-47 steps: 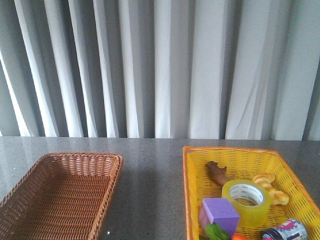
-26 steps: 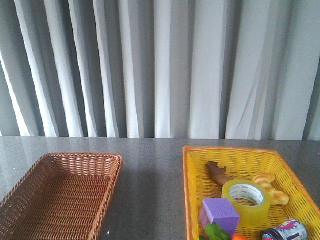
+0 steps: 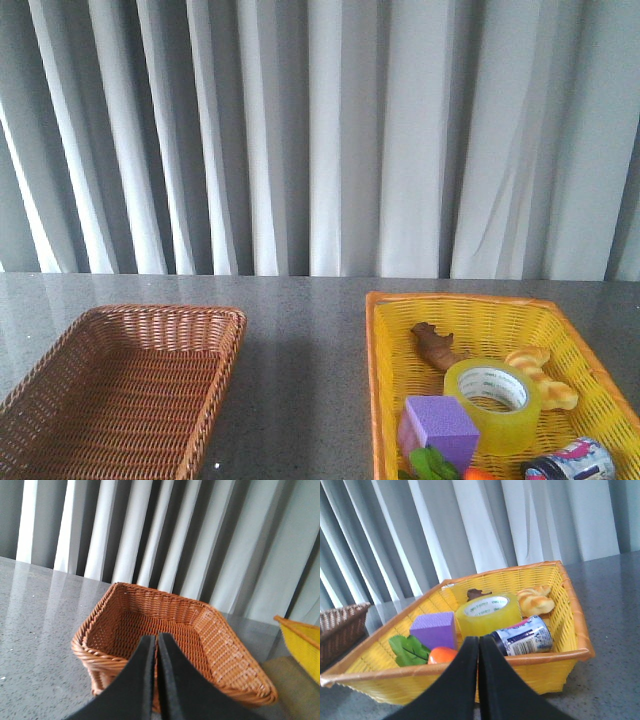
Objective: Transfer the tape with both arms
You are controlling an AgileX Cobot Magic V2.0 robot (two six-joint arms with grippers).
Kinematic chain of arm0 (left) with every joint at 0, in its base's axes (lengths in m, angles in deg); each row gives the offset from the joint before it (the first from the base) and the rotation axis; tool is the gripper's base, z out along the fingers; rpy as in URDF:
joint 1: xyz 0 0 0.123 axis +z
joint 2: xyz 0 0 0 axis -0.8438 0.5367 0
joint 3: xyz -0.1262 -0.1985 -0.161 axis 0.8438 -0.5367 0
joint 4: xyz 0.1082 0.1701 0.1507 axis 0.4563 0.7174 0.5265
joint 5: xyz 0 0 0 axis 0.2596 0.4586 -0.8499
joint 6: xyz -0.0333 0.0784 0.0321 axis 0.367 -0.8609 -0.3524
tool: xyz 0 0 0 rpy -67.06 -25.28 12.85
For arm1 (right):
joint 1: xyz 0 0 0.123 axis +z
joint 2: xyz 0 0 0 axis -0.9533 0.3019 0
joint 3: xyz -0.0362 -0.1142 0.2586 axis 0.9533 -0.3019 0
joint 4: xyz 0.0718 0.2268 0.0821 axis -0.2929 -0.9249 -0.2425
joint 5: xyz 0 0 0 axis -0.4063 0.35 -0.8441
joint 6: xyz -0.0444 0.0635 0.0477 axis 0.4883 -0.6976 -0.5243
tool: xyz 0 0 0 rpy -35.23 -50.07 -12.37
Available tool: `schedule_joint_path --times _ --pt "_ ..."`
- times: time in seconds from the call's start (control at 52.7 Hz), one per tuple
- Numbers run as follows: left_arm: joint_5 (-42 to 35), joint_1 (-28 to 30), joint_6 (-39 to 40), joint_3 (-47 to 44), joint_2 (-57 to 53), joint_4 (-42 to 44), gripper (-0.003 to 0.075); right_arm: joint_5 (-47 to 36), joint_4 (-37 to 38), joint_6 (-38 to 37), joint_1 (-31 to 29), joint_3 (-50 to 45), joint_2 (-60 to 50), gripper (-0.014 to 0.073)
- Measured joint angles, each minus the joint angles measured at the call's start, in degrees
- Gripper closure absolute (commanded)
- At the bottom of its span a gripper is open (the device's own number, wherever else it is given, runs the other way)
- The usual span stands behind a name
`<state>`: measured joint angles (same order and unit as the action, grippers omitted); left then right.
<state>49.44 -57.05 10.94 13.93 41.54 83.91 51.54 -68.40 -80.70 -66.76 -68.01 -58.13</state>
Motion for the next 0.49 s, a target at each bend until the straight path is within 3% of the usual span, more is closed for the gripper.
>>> schedule_joint_path --times 0.152,0.266,0.493 --pt "-4.06 0.00 6.80 0.70 0.00 -0.13 0.0726 -2.56 -5.51 0.00 0.00 0.00 0.00 0.0601" --pt "-3.56 0.00 9.68 5.68 0.00 0.22 0.0725 0.50 -5.72 0.23 0.00 4.31 0.00 0.0599" --pt "7.15 -0.92 9.52 21.75 4.63 5.28 0.0708 9.99 -3.96 5.16 0.00 23.42 12.31 0.0526"
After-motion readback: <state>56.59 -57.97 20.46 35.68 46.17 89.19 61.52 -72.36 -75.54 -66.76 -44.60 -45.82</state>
